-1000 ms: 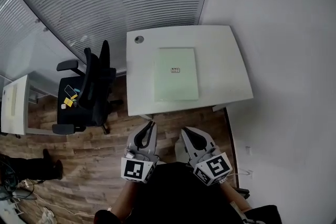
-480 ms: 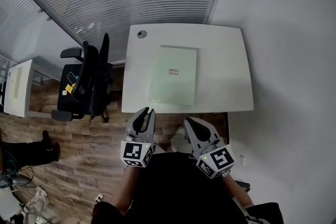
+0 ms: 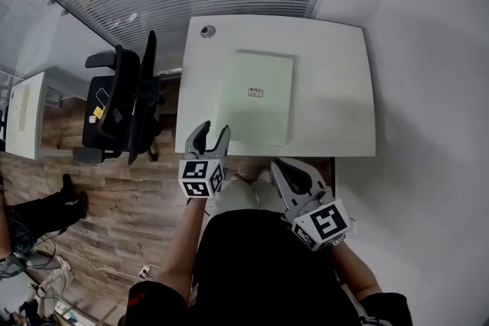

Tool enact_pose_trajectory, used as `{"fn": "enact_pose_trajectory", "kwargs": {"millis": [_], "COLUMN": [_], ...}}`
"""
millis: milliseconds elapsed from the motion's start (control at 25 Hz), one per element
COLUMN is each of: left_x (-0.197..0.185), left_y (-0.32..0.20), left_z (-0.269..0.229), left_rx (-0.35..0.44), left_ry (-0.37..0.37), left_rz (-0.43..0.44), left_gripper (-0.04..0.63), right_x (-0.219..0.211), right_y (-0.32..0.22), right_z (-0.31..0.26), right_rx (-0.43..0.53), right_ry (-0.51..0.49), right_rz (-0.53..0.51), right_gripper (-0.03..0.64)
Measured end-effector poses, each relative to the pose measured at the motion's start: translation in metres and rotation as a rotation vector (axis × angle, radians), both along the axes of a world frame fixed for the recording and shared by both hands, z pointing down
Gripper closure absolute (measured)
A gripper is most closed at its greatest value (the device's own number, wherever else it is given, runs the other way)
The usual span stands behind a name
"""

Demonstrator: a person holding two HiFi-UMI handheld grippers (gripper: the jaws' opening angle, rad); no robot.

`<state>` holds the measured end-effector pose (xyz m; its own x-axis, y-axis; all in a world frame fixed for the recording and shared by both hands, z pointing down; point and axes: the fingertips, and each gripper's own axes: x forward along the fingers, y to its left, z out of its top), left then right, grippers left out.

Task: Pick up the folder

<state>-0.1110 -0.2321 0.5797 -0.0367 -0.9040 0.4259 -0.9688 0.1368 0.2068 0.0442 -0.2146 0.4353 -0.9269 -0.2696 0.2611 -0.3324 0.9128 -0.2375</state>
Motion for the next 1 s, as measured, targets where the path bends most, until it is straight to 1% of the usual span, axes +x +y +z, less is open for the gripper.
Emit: {"fn": "enact_pose_trajectory", "kwargs": {"millis": [120,200,480,680,840,920,1000], "left_x": [-0.014,-0.021,-0.034,-0.038,-0.029,-0.026,-0.025], "left_y": [-0.007,-0.01,-0.033,-0.051,-0.055,-0.054,-0.054], "left_z": [0.034,0.056,0.109,0.128,0.141,0.146,0.148], "left_rx": [-0.061,-0.103,-0.211,-0.254,-0.287,-0.291,-0.27], "left_ry": [0.078,0.113,0.166,0.178,0.204,0.188,0.157], "left_rz": [-0.051,-0.073,-0.041,-0.025,0.003,0.017,0.018], "left_gripper": [0.387,0.376,0.365,0.365,0.365,0.365,0.367], "right_x": [-0.004,-0.007,-0.021,-0.025,-0.02,-0.017,-0.014], "right_y": [-0.005,-0.006,0.0,0.008,0.01,0.009,0.007], "right_z": [0.007,0.012,0.031,0.038,0.039,0.041,0.043], "right_rx": [-0.027,-0.057,-0.121,-0.129,-0.133,-0.136,-0.135], "right_ry": [0.01,0.01,0.043,0.074,0.08,0.083,0.084], "right_rz": [0.036,0.062,0.112,0.131,0.168,0.186,0.203], "right_gripper": [0.618,0.618,0.618,0.618,0.618,0.618,0.618]}}
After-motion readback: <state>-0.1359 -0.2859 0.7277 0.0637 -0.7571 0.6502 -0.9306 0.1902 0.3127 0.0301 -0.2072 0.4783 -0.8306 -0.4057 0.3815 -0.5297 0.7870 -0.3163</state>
